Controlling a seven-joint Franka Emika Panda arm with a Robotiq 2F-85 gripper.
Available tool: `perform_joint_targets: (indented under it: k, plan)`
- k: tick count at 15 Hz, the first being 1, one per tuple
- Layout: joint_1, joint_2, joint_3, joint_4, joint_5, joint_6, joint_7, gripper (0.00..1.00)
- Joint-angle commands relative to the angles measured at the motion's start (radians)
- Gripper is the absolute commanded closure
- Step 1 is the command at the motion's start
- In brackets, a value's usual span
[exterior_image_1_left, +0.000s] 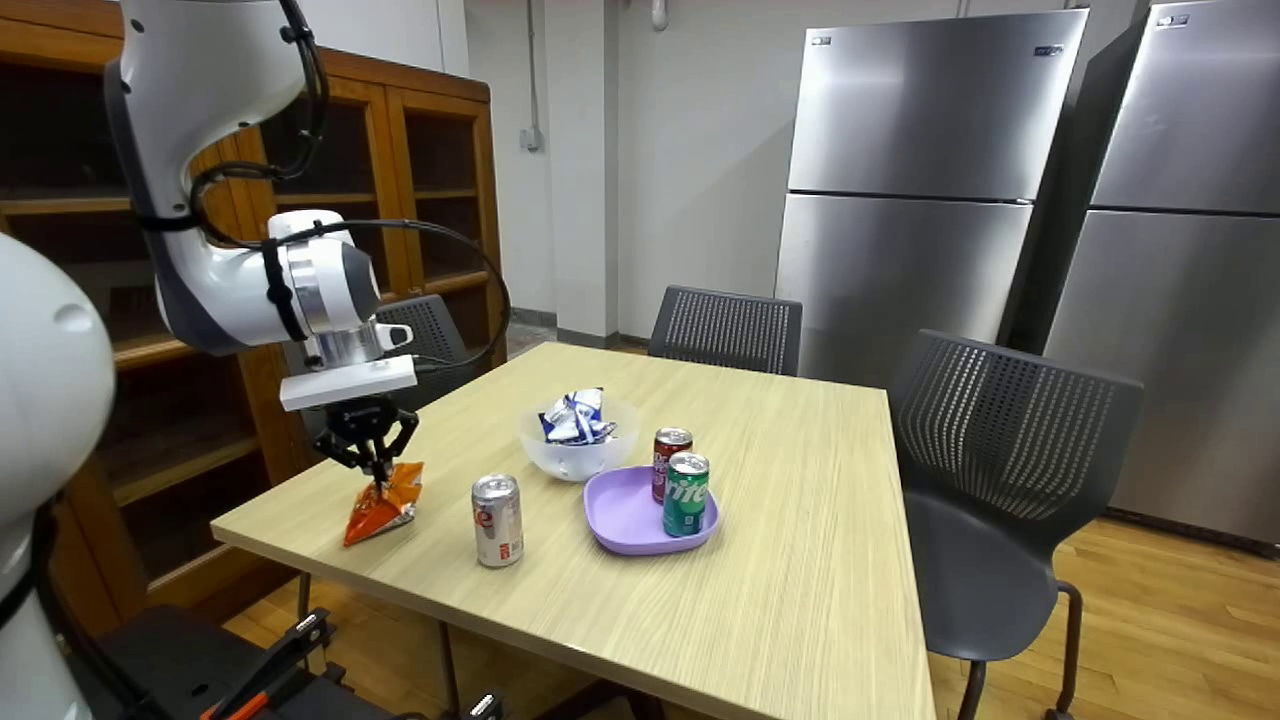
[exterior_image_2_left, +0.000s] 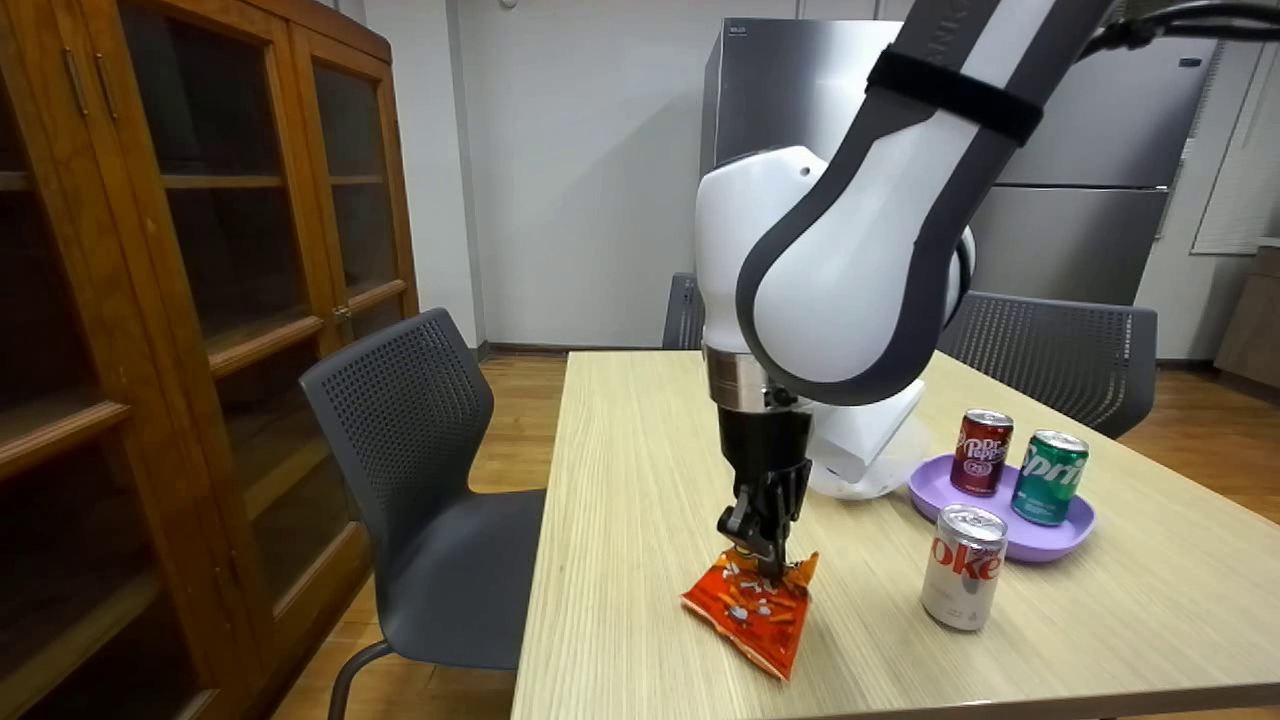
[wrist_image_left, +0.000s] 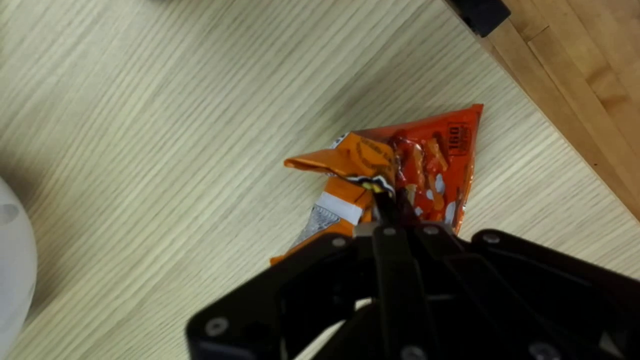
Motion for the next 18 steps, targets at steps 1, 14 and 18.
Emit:
perform_joint_targets:
  k: [1,14,18]
  plan:
    - [0.02,-0.048,-0.006,-0.012,-0.012,0.012,0.023,1.0]
    - [-0.012,-0.303,-0.022,-0.031,-0.067,-0.01,0.085,1.0]
    - [-0.047,-0.347,-0.039,-0.029,-0.106,-0.02,0.161,1.0]
